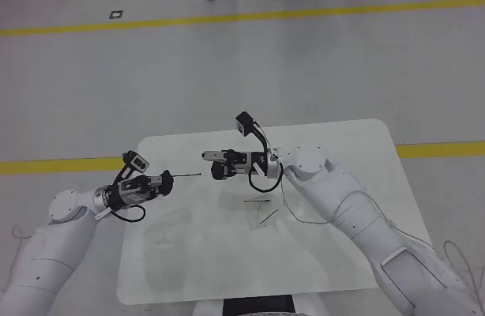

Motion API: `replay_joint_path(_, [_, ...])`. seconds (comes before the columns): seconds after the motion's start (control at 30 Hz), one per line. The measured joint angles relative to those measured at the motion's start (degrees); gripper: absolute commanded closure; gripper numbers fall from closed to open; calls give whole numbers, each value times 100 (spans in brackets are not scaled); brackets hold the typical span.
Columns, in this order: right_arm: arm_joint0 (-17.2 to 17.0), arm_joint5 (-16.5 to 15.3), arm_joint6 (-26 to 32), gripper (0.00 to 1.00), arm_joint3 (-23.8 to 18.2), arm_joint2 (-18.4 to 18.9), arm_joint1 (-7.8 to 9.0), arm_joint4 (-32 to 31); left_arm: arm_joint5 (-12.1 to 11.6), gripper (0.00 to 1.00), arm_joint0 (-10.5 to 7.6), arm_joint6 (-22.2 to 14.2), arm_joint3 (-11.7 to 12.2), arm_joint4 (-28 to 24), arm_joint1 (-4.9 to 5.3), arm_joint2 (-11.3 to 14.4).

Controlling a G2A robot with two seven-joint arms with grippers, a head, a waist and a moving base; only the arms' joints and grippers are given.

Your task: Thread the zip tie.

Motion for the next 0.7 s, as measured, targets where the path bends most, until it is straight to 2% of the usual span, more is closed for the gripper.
replay_joint_path(0.2, [-8, -3, 57, 64, -9, -20, -27, 29, 0, 100, 0, 0, 0, 0, 0, 0])
replay_joint_path(0.3, [7, -17, 68, 73, 26, -33, -43, 28, 0, 100, 0, 0, 0, 0, 0, 0])
replay_joint_path(0.43, [21, -31, 103, 77, 70, -49, -61, 11, 0, 100, 0, 0, 0, 0, 0, 0])
replay_joint_path(0.7, [50, -42, 217, 75, 114, -62, -73, -126, 0, 100, 0, 0, 0, 0, 0, 0])
